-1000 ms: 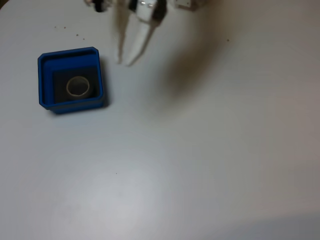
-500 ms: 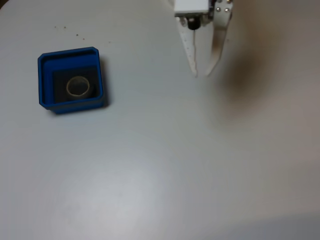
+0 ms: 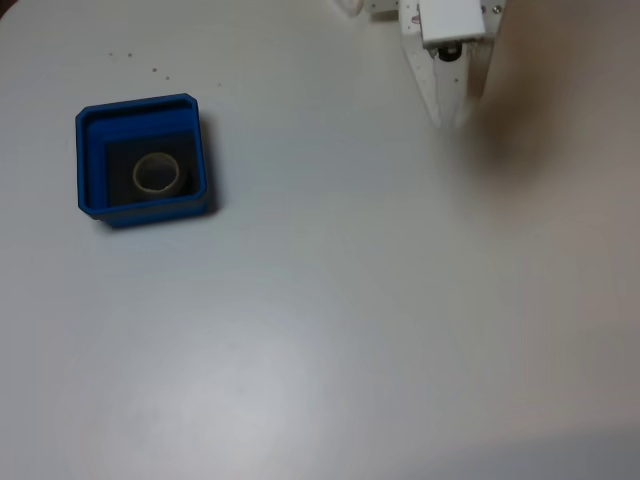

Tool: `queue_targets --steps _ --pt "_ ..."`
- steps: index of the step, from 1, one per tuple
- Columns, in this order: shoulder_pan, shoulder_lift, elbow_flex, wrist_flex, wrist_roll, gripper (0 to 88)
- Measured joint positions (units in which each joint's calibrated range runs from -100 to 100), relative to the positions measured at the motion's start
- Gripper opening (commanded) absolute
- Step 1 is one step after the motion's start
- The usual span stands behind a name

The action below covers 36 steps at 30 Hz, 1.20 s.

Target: Pick the black tape roll and drop it in the blue box

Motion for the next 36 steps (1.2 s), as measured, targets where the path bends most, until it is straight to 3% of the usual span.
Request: queue_targets --steps 22,36 --pt "0.4 -41.2 46.7 0.0 0.0 0.8" --pt "0.4 -66.7 66.1 0.0 0.0 0.8"
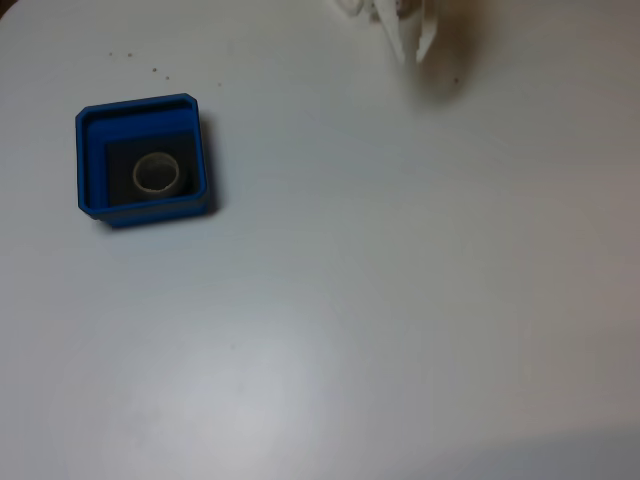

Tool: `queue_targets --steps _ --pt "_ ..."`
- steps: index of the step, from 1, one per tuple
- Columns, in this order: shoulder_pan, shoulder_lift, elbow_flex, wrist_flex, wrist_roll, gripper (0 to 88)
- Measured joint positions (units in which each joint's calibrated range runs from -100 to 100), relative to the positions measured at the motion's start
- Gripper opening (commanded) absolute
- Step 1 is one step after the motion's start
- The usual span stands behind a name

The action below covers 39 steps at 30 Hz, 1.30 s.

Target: Pick the black tape roll and drop it in the blue box

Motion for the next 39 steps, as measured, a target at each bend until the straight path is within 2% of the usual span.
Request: queue_targets --steps 7,19,23,33,36,39 --pt "0.0 -9.5 10.8 0.0 0.0 0.8" --pt "0.0 -9.7 24.5 -1.0 0.0 0.8" --pt "0.0 -9.8 24.7 -7.6 -0.1 0.8" --pt "0.0 -9.8 24.7 -33.0 0.3 0.8" --pt "0.0 -9.8 24.7 -39.3 3.3 0.8" --pt "0.0 -9.8 24.7 -43.0 8.3 0.8"
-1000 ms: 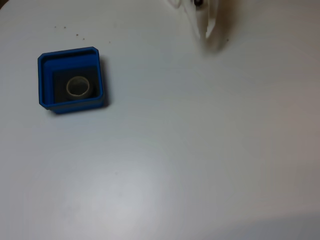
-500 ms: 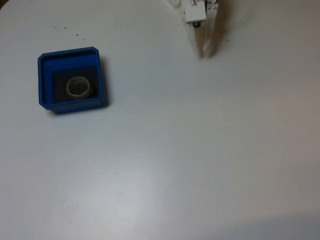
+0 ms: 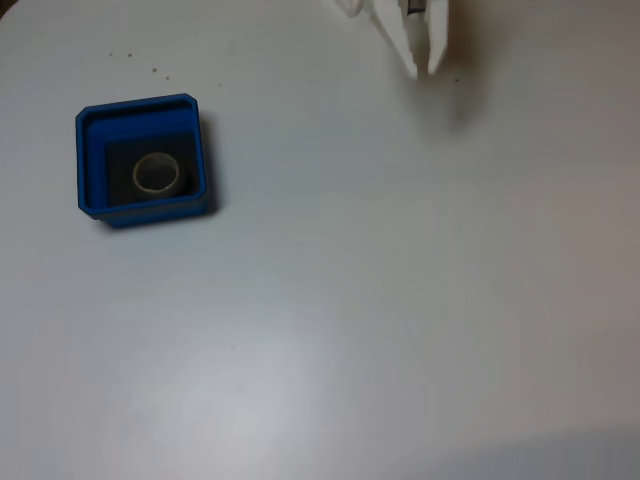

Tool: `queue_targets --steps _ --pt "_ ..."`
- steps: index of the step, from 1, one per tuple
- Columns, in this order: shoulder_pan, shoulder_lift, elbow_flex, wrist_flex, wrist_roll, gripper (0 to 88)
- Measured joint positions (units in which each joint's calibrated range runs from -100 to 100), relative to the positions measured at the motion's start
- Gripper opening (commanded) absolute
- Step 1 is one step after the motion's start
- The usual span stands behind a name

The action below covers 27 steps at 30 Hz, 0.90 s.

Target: Pick the black tape roll and drop it in the blue box

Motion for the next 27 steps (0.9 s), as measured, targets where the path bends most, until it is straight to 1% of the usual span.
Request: queue_targets --steps 3,6,10,27 --pt "0.0 0.0 0.0 -1.0 4.9 0.8" --pt "0.0 0.0 0.0 -1.1 7.2 0.8" --pt "0.0 0.0 0.0 -1.1 7.8 0.8" --pt "0.0 0.0 0.0 -1.1 7.9 0.8"
